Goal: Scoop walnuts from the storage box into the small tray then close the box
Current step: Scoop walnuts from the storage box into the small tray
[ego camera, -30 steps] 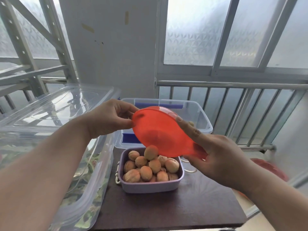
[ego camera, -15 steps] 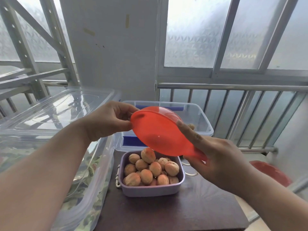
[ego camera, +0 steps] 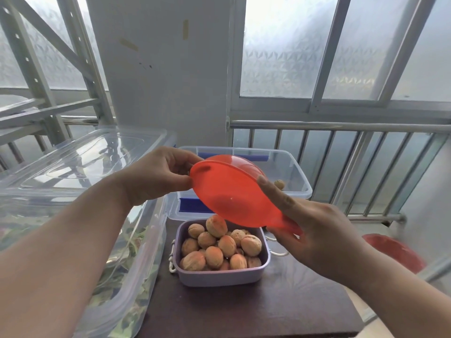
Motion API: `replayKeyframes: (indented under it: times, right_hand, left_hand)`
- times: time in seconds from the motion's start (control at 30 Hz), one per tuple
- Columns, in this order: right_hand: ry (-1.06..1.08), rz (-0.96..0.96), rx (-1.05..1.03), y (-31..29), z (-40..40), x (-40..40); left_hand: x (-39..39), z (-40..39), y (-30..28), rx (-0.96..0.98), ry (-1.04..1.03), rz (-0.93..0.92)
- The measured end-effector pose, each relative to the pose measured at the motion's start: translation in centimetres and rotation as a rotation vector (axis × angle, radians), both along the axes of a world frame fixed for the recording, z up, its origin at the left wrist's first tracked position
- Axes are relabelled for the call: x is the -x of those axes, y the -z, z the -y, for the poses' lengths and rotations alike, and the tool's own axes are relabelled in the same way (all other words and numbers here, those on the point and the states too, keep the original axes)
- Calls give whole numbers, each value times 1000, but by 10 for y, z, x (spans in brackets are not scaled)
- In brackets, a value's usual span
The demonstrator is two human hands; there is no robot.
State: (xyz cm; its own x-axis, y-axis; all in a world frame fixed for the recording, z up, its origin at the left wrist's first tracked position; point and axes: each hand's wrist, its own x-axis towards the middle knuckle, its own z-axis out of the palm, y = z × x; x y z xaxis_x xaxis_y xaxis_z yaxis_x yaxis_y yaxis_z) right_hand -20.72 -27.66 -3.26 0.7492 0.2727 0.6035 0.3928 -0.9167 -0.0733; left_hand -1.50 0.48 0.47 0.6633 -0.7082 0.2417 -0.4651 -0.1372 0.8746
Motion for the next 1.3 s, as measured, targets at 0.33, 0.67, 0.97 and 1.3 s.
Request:
replayKeyframes:
  times: [0.33,0.67,0.97,1.3]
  right_hand:
    - [-10,-156,-501,-12,4,-22]
    - [133,-358,-933,-36,17,-125]
    - [229,-191,113,-24,35,-175]
    - [128,-157,737,-20,29,-204]
  left_hand:
    - [-6,4,0,59,-145,34]
    - [-11,7,9,-163,-346,203]
    - [-15,13,14,-404,-343,200]
    - [-18,17,13,-449,-245,200]
